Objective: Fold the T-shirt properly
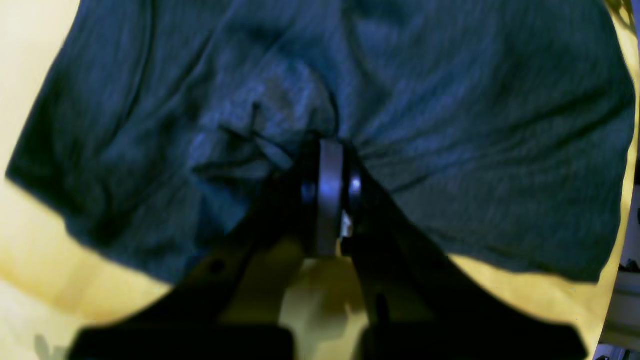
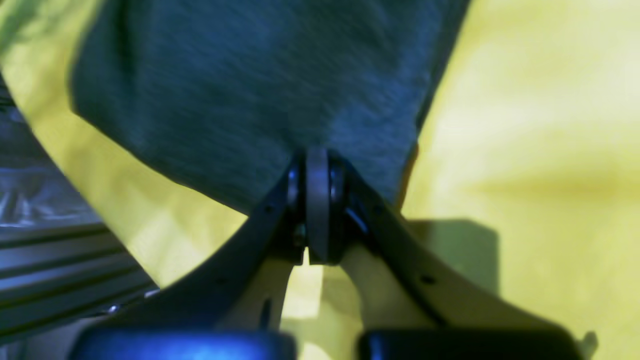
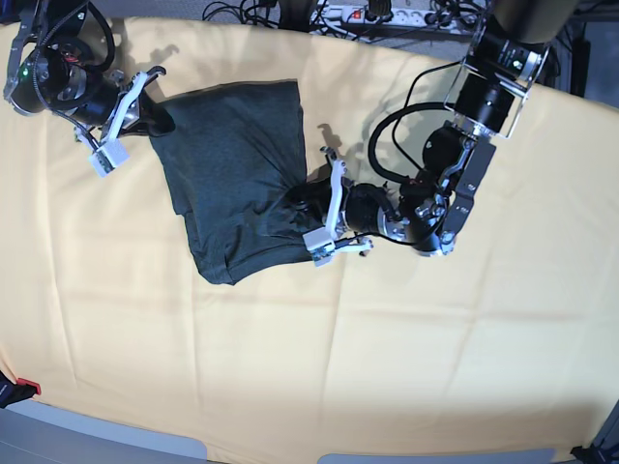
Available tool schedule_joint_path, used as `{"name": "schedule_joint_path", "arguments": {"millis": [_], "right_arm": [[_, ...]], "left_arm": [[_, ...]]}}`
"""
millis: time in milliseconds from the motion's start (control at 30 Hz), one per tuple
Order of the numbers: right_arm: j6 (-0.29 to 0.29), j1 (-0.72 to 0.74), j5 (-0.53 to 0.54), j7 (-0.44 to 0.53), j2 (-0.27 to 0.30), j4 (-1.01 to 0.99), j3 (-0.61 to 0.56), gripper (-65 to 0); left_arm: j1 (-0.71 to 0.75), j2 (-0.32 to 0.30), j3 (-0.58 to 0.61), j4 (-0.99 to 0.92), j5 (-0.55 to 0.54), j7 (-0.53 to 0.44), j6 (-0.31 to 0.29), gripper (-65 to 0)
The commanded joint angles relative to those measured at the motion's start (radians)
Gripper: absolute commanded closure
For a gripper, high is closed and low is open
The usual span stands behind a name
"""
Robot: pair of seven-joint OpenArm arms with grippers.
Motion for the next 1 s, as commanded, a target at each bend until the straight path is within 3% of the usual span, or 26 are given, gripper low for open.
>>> {"name": "schedule_joint_path", "arguments": {"millis": [0,100,267,433,533,667,767,967], "right_arm": [[0.005,0.005,0.018,0.014,0.012,0.016,0.006,0.0],[0.005,0.005,0.022,0.016,0.012,0.016,0.006,0.0],[0.005,0.005,0.022,0.016,0.012,0.016,0.006,0.0],[0.005,0.005,0.023,0.016,0.012,0.016,0.006,0.0],[0.005,0.005,0.027,0.016,0.012,0.016,0.006,0.0],[0.005,0.005,0.029,0.016,0.012,0.016,0.006,0.0],[0.005,0.006,0.030,0.017,0.012,0.016,0.006,0.0],[0.005,0.005,0.029,0.031,0.012,0.016,0.006,0.0]], "left_arm": [[-0.013,-0.013,-0.005,0.011,0.014,0.029,0.004,0.0],[-0.011,-0.042,-0.006,0.013,-0.019,0.079,0.013,0.0],[-0.012,-0.085,-0.007,0.043,-0.221,0.188,0.013,0.0],[-0.014,-0.105,-0.019,0.115,-0.349,0.196,-0.006,0.0],[-0.014,-0.102,-0.058,0.141,-0.318,0.135,-0.006,0.0],[-0.014,-0.099,-0.084,0.139,-0.132,-0.018,-0.006,0.0],[-0.014,-0.093,-0.082,0.134,-0.018,-0.077,-0.006,0.0],[-0.014,-0.040,-0.082,0.079,0.047,-0.148,-0.006,0.0]]}}
